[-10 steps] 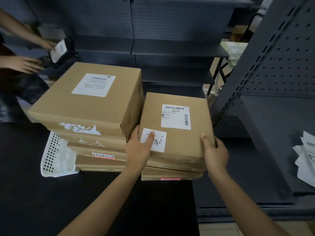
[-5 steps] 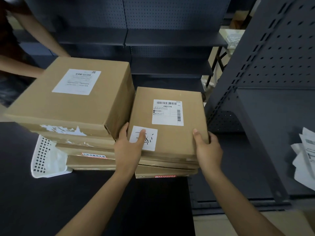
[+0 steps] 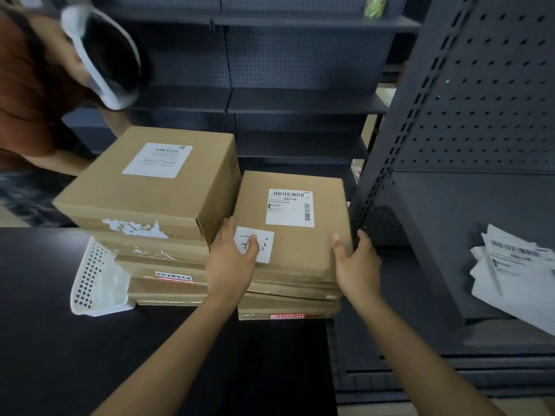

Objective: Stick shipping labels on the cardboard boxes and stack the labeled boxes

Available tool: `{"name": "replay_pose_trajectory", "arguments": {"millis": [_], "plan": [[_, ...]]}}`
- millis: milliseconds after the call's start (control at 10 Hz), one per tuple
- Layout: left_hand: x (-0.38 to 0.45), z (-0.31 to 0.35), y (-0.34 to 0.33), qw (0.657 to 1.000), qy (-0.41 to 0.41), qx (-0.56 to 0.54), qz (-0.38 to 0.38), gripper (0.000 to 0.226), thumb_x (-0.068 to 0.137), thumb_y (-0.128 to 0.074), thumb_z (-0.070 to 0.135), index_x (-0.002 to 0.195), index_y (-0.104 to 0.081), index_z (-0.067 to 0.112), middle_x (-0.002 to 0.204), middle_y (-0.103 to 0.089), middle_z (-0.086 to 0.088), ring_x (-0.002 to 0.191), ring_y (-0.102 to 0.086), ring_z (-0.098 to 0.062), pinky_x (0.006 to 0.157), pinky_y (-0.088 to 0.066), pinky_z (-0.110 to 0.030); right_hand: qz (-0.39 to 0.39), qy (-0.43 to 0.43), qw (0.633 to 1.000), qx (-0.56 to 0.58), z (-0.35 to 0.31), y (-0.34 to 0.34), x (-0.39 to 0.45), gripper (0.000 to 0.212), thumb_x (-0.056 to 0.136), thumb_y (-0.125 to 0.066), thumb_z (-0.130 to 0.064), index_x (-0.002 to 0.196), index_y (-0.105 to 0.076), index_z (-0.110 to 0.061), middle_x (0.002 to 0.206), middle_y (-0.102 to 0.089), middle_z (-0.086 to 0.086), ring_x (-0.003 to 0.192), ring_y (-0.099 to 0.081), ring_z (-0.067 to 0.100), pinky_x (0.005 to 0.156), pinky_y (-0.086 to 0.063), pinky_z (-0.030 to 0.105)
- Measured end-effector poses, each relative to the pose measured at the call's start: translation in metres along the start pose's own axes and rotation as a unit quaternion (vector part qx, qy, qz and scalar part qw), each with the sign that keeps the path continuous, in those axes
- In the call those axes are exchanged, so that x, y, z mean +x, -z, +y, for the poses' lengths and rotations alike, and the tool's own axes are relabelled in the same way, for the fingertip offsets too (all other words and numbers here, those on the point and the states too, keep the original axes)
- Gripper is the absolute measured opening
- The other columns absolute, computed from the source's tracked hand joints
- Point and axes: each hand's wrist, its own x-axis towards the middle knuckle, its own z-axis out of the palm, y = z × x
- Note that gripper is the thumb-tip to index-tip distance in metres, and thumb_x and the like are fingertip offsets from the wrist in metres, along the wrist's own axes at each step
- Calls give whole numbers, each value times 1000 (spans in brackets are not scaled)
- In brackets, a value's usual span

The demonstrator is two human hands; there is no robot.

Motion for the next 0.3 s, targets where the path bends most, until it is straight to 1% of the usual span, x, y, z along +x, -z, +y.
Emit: {"name": "replay_pose_trajectory", "arguments": {"millis": [100,200,300], "plan": [[-15,-1,5,998,-66,23,6,52,94,-53,32,141,-39,15,141,-47,-1,125,-47,-19,95,-41,-32,11,61,997,-42,4,12,-15,67,95,-43,-52,148,-29,-14,150,-37,9,137,-31,30,109,-35,45],[-39,-3,18,982,-181,22,44,34,92,-58,17,125,-53,13,127,-57,-1,117,-51,-17,95,-45,-33,15,109,992,-64,12,26,-39,57,98,-40,-46,145,-35,-13,148,-39,8,136,-32,25,108,-36,42],[-82,-24,30,958,-283,42,30,27,87,-64,9,113,-60,18,111,-63,5,101,-57,-8,86,-50,-27,44,197,976,-85,37,36,-76,34,97,-51,-26,129,-52,-14,132,-53,5,119,-47,23,94,-47,38]]}}
